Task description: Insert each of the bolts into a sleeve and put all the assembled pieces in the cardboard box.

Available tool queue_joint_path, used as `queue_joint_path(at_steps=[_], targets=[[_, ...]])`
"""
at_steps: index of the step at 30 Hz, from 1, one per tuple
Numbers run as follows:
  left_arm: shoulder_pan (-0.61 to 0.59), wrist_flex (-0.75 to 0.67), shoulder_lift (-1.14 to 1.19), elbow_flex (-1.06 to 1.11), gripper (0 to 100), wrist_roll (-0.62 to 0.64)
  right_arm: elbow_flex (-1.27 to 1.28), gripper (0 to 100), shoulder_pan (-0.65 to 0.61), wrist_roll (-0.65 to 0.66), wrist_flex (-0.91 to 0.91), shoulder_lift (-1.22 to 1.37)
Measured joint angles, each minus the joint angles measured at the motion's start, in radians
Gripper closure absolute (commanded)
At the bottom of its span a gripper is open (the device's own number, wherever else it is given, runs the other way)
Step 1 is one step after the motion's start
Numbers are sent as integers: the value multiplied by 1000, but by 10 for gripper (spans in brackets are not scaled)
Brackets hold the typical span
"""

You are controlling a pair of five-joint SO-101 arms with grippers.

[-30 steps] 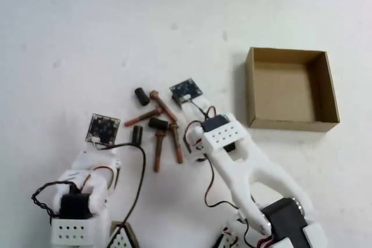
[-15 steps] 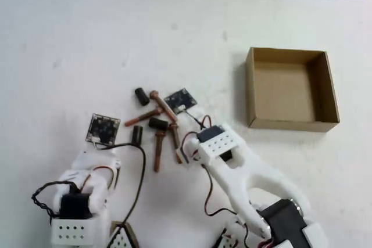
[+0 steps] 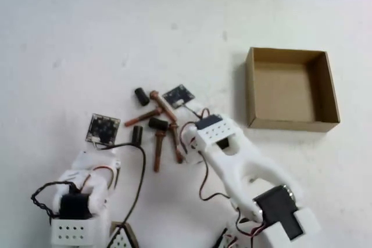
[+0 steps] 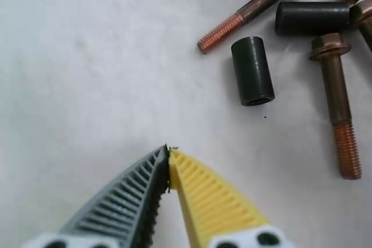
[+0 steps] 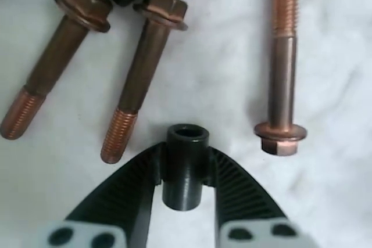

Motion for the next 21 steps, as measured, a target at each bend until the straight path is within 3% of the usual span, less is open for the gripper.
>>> queue_joint_path(at_steps=[12,21], targets=[[0,0,0,0,976,0,-26,981,58,38,28,9],[0,0,0,0,976,0,2,981,75,43,97,-166]])
